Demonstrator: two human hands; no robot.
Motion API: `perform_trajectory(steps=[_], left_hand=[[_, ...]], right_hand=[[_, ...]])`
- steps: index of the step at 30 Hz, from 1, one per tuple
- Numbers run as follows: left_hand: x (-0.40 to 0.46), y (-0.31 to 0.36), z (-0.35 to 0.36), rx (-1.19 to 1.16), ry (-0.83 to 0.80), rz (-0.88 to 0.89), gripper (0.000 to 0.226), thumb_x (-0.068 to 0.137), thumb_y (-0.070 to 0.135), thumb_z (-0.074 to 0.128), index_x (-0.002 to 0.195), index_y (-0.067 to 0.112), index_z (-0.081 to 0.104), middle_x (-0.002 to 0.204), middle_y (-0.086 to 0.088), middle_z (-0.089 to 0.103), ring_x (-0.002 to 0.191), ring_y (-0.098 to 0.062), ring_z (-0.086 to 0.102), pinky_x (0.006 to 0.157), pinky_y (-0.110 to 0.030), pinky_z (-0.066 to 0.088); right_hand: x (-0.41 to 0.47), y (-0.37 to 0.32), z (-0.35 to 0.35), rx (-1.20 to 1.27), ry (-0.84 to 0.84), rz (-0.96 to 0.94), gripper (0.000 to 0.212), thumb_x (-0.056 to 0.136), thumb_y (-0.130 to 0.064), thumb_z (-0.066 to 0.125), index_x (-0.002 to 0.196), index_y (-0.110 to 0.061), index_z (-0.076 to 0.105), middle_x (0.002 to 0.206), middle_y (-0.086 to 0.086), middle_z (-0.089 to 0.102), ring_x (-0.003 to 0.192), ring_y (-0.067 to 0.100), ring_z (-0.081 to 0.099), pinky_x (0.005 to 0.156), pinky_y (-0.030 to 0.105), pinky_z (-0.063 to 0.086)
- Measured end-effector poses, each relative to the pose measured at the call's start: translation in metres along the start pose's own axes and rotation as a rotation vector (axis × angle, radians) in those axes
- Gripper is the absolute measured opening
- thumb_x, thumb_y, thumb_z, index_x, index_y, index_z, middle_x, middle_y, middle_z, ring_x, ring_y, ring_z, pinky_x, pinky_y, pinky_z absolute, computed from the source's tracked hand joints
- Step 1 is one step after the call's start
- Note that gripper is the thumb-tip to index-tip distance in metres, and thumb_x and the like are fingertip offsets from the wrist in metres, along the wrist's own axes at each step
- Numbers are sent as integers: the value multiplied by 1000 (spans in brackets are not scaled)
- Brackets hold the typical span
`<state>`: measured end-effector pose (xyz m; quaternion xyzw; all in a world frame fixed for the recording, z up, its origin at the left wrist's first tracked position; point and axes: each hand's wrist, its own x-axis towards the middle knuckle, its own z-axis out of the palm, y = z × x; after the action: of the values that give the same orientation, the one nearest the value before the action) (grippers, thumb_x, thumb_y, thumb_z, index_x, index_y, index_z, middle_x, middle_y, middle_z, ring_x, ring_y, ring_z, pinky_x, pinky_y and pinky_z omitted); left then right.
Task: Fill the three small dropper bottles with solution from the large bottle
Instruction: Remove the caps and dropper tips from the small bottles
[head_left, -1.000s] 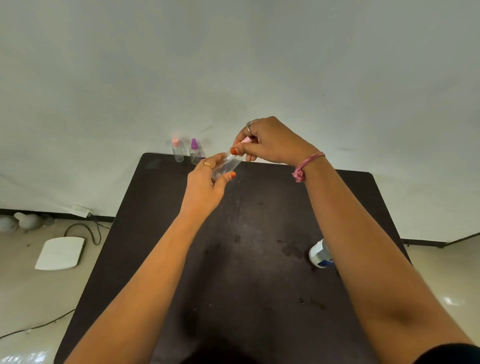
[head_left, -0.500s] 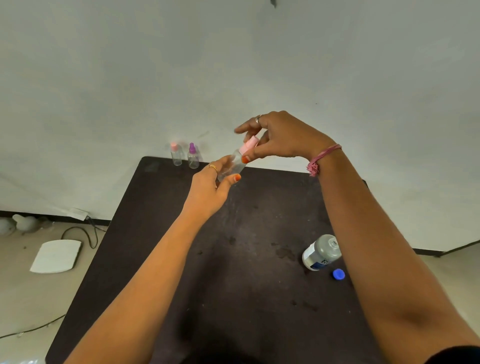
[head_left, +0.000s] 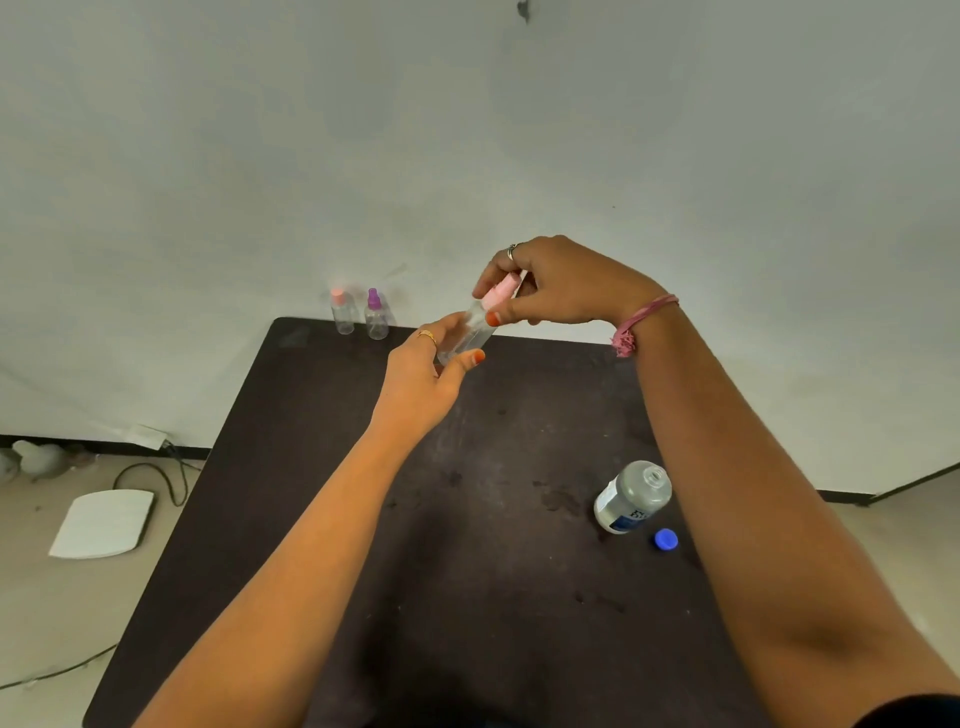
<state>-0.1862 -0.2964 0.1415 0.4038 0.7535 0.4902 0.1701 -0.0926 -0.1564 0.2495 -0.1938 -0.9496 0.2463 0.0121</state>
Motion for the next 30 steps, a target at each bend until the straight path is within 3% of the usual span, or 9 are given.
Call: perform_trajectory(steps=[3,7,11,13,15,18,23,26,30], left_hand=[[0,0,3,5,3,0,54,90,26,63,140,15,45,136,-3,55,125,-18,51,94,-19,36],[-2,1,7,-10,-16,12,54,89,25,64,139,14,46,136,-2,55,124,-16,52,99,-24,40],[-4,2,9,-16,-6,-6,51,89,25,65,137,14,48,132,-3,57,120,-16,55,101,-30,42],[-4,2,10,-23,-10,11,52,89,24,65,136,13,48,132,-3,58,119,-16,55,102,-32,44],[-5,1,10,-18,-14,24,52,88,24,66,136,13,49,131,-3,58,118,-16,55,101,-31,45],[-4,-1,11,-19,-13,25,51,87,25,67,134,13,50,130,-3,58,117,-16,56,98,-29,45],[-4,-3,12,-23,-68,27,52,87,25,67,136,16,49,133,-2,56,119,-15,53,98,-27,44],[-4,-6,12,-5,-114,29,52,90,25,64,138,16,46,136,0,53,122,-13,50,94,-20,40],[-5,-15,14,0,-135,17,52,91,26,62,139,18,45,139,-1,51,125,-16,50,97,-24,42]], right_hand=[[-4,2,-2,45,17,45,48,83,-41,69,124,-22,55,104,-2,61,68,7,64,57,10,50],[-8,6,-1,46,35,49,30,85,-36,68,107,-15,65,97,1,68,66,4,66,59,11,52],[-12,6,0,75,-6,69,58,81,-45,70,131,-22,51,111,-3,60,73,8,66,60,14,54],[-11,6,4,76,3,123,50,82,-51,65,115,-14,60,97,0,68,69,10,69,62,18,56],[-11,8,6,68,19,105,37,87,-42,64,103,-9,66,87,4,71,69,11,70,63,19,57],[-14,10,3,56,11,50,24,86,-27,69,106,-14,69,95,0,69,76,8,68,67,13,53],[-18,10,-4,12,-46,4,24,81,-18,74,104,-21,71,91,-13,63,81,4,60,70,13,45],[-19,13,-7,29,-60,-8,24,79,-6,73,98,-21,72,101,-4,70,88,8,65,81,20,52],[-21,15,-11,81,-45,-16,26,78,-2,74,93,-22,72,101,-1,72,87,6,68,83,19,54]])
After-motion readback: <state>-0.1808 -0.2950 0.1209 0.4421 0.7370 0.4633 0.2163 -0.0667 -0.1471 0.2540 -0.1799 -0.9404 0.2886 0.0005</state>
